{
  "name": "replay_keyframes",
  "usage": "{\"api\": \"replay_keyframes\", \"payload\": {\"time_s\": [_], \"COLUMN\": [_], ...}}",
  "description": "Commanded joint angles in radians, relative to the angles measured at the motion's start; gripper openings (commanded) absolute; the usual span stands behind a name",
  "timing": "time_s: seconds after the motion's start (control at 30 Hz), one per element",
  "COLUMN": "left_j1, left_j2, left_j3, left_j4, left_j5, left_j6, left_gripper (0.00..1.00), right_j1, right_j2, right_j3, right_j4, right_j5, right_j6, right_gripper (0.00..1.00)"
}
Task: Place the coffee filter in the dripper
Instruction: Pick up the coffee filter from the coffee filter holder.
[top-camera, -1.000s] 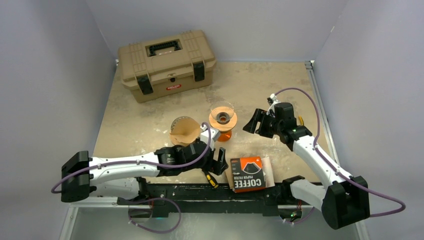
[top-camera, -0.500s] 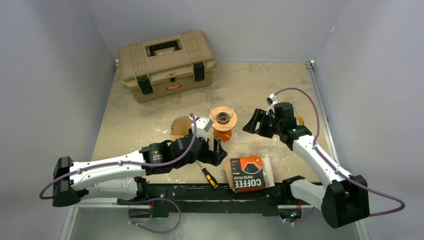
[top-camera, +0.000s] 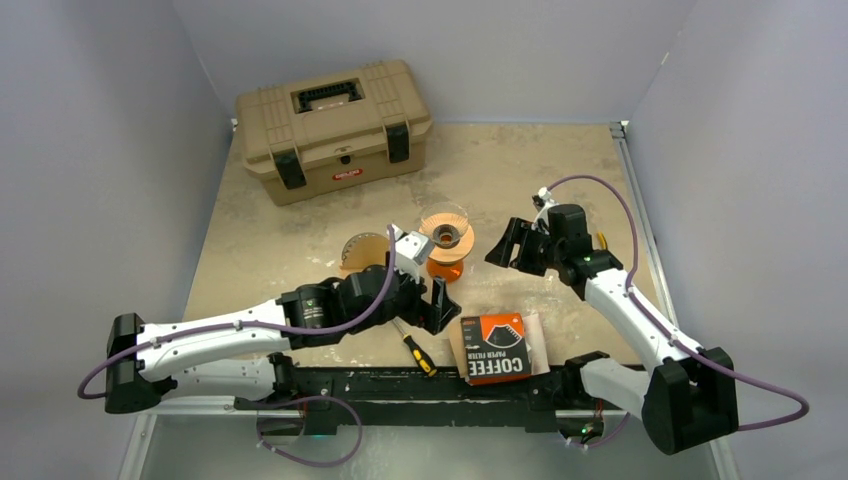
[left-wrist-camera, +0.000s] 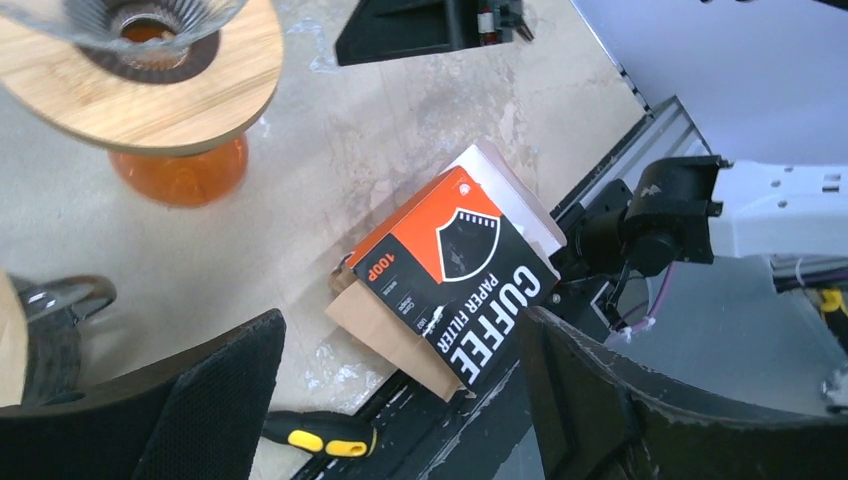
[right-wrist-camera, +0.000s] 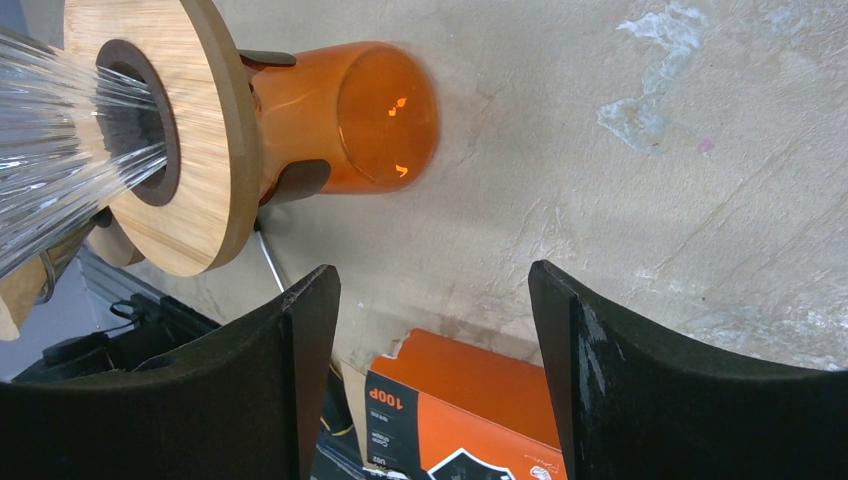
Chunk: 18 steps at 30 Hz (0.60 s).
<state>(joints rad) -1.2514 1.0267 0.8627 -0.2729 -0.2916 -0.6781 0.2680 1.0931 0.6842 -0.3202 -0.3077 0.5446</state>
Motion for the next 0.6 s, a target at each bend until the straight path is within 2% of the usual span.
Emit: {"api": "replay_keyframes", "payload": {"time_s": [0.0, 0.17, 0.37, 0.57], "left_j1": [-0.003, -0.003, -0.005, -0.006], "left_j2": [0.013, 0.01, 0.033, 0.133], "left_j3": [-0.003, -0.088, -0.206, -0.316], "left_j4": [0.115, 0.241, 0.395, 0.526], "left_j5": [0.083, 0.194, 0.404, 0.405], "left_j6": [0.181, 0.414, 0.739, 0.86], "left_gripper": [0.85, 0.84, 0.85, 0.87], "right_j1": [-0.003, -0.003, -0.004, -0.005], "right_j2": [0.004, -0.003, -0.001, 0.004], "right_j3": [0.004, -0.012, -0.012, -0.008], "right_j4": [0.036, 0.036, 0.037, 0.04], "right_j5": [-0.004, 0.002, 0.009, 0.01], "right_j6": [-0.019, -0.018, -0.018, -0.022], "right_gripper": [0.72, 0.72, 0.72, 0.72]}}
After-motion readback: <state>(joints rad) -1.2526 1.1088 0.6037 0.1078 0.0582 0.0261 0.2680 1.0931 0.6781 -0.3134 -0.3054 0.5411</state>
